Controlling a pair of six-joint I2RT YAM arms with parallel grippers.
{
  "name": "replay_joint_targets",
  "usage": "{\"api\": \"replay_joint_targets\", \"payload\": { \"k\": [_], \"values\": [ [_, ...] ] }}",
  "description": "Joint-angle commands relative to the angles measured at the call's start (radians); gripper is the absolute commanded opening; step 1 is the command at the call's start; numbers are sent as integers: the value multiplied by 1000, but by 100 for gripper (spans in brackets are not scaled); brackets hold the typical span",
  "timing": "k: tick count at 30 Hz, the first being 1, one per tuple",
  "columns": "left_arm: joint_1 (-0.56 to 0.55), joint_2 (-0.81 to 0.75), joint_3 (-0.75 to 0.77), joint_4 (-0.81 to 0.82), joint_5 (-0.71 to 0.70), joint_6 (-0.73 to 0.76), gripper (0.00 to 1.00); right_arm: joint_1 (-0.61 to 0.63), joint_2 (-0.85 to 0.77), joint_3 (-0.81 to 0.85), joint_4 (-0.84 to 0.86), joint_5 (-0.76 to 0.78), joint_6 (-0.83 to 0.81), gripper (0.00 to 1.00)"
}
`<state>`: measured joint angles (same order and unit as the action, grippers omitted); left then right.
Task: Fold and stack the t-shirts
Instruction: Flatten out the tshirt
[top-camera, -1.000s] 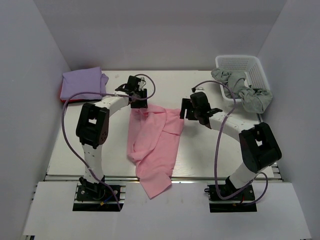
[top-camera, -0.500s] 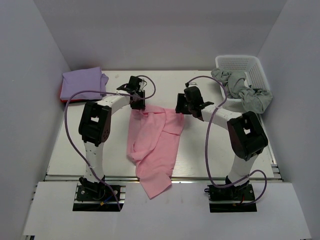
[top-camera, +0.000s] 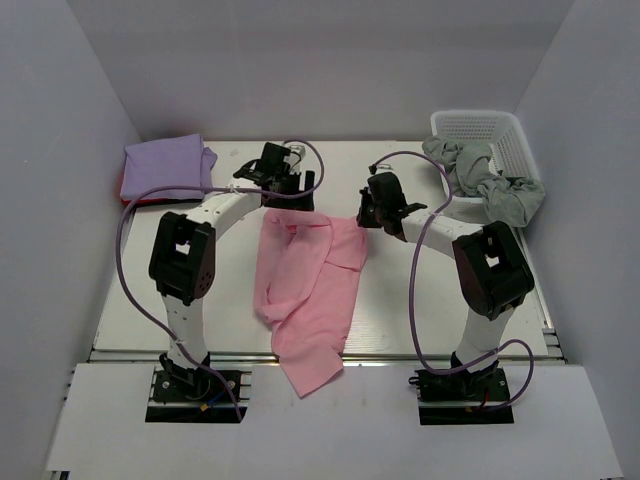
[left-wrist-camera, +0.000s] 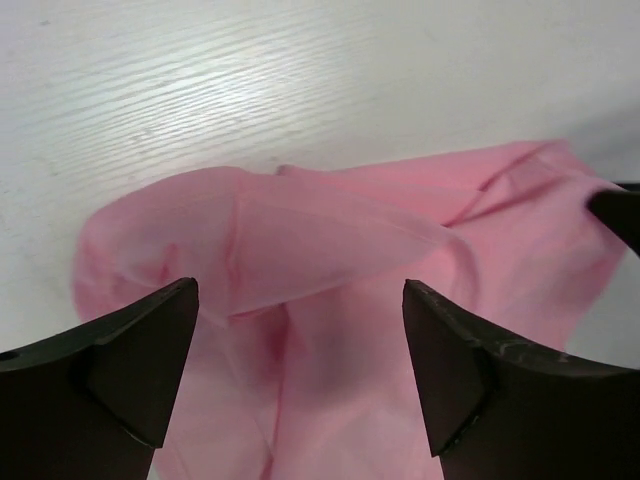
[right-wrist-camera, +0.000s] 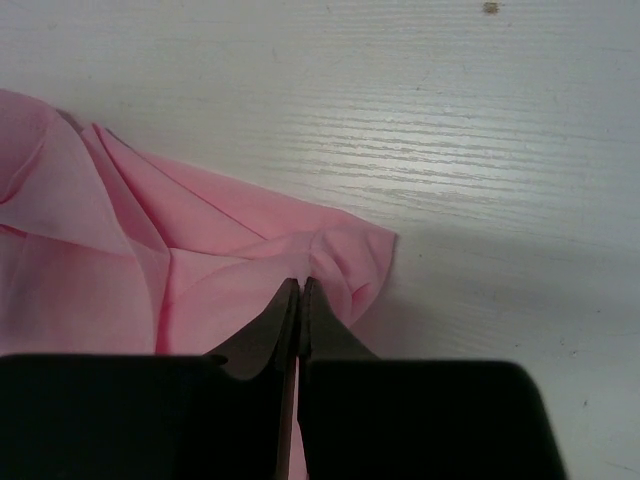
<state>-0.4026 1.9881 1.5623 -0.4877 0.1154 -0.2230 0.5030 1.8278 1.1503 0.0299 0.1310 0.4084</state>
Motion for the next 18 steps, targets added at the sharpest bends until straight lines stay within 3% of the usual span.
{"api": "replay_joint_targets", "payload": {
  "k": [1,7,18],
  "values": [
    [-42,-36,51,8,56,45,94,-9,-19,14,54,-10,-8,0],
    [-90,75,180,-58,70,11,94,-9,-28,-11,67,-28,-8,0],
    [-130,187,263,-109,76,2,87,-14,-41,-26,65,-27,-11,0]
  ]
}}
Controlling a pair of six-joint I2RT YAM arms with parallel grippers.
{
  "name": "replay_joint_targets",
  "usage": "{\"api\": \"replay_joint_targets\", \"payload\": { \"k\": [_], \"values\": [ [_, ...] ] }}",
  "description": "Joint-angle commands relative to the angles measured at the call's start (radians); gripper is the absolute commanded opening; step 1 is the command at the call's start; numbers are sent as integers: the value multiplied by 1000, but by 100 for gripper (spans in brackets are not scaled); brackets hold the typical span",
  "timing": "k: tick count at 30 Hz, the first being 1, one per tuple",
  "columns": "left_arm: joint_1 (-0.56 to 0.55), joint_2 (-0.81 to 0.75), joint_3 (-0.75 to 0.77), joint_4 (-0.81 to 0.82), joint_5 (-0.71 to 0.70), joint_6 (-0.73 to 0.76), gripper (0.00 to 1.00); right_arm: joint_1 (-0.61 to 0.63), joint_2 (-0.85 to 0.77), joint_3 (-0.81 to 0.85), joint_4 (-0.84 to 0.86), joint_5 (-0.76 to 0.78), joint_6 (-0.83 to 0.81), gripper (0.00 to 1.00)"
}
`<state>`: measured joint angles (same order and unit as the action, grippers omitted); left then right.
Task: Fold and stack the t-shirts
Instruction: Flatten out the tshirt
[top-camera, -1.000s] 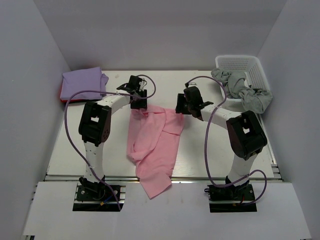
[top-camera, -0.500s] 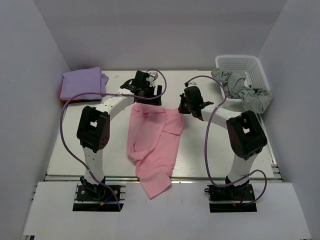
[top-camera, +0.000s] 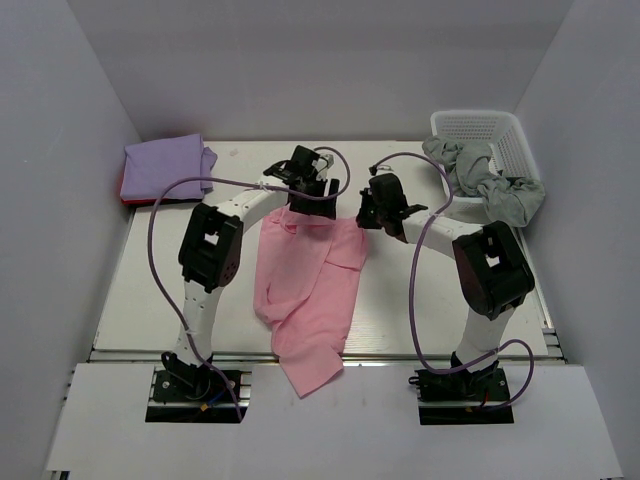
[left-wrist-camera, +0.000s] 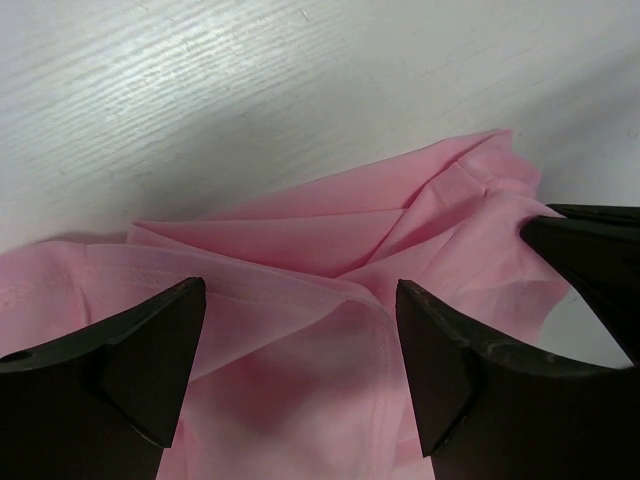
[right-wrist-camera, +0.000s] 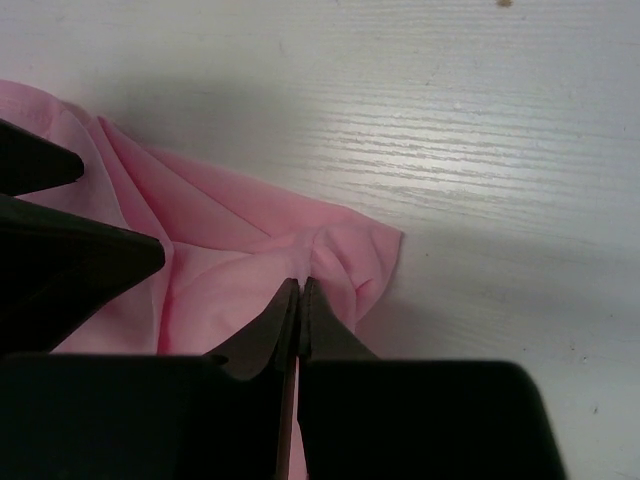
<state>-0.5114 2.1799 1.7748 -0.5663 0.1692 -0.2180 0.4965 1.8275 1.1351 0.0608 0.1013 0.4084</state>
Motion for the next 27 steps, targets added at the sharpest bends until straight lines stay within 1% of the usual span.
{"api": "replay_joint_targets", "payload": {
  "k": [1,8,10,11,12,14,15,16,22,27],
  "values": [
    [-30,-5,51,-30,23,-3,87,-6,-40,-14,33,8,-10,0],
    [-52,38,60,-30,23,-34,70,-10,-37,-18,34,-2,-11,0],
    [-61,38,69,-30,1,-43,63,-10,-39,-21,34,0,-10,0],
    [-61,49,69,-30,-11,-43,57,-7,-40,-26,34,1,-11,0],
    [-61,49,80,-41,-11,-43,41,-10,-42,-29,37,3,-8,0],
    [-61,49,80,-53,-20,-43,24,-12,-46,-31,37,5,-11,0],
    [-61,49,89,-53,-48,-53,15,-10,-47,-32,37,6,-11,0],
    [-61,49,89,-53,-57,-54,0,-12,-48,-34,34,5,-13,0],
    [-61,-25,89,-63,-146,-64,0,-10,-74,-37,30,37,-26,0],
    [-36,-144,66,-89,-241,-54,0,-16,-125,-35,16,104,-33,0]
  ]
}}
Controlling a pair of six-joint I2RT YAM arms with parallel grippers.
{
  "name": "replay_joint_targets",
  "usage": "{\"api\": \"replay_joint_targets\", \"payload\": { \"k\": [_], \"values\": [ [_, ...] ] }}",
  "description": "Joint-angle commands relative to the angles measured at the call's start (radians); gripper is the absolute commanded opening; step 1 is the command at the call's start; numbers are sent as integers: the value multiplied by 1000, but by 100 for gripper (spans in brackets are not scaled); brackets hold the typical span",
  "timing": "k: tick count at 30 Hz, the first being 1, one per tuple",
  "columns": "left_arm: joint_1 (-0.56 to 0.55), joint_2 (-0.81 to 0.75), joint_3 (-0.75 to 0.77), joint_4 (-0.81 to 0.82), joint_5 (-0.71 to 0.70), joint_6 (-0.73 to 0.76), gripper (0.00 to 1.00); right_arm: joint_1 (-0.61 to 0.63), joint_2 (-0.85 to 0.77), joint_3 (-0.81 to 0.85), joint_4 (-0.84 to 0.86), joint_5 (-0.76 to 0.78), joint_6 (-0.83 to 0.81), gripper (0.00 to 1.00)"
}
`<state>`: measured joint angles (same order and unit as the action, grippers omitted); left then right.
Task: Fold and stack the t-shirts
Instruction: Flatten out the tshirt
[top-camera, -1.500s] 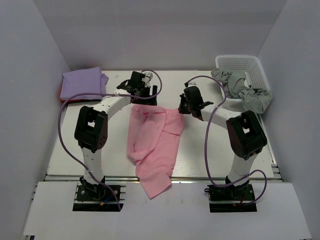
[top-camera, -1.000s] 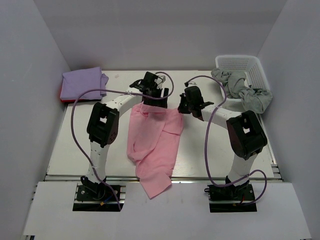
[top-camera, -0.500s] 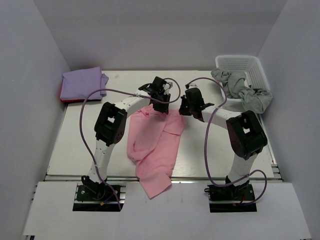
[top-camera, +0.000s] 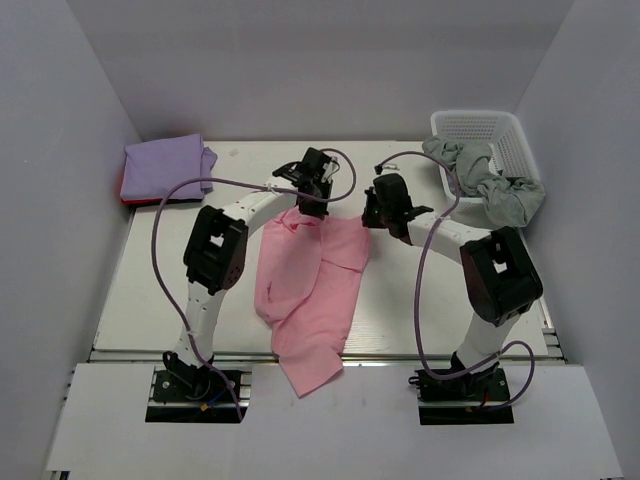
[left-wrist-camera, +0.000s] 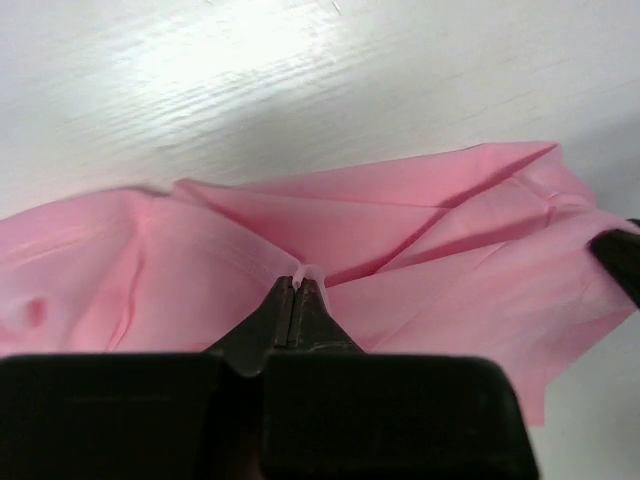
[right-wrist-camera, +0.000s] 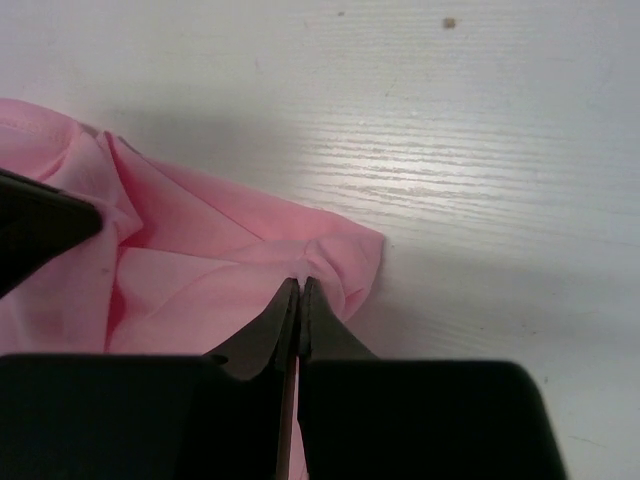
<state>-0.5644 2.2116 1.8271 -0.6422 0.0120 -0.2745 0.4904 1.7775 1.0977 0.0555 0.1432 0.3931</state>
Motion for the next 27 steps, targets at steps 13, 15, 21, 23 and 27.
{"api": "replay_joint_targets", "payload": {
  "k": [13,15,21,23,27],
  "values": [
    [37,-535,-51,-47,-671,23,0,-70,-377,65,10,239,-138,0],
    [46,-581,-51,-47,-714,23,0,-72,-409,76,10,272,-155,0],
    [55,-745,-57,47,-852,118,0,-98,-570,143,66,306,-293,0],
    [55,-788,-43,76,-886,162,0,-99,-601,195,70,317,-333,0],
    [55,-867,-34,139,-940,239,0,-107,-628,270,69,340,-437,0]
  ]
}}
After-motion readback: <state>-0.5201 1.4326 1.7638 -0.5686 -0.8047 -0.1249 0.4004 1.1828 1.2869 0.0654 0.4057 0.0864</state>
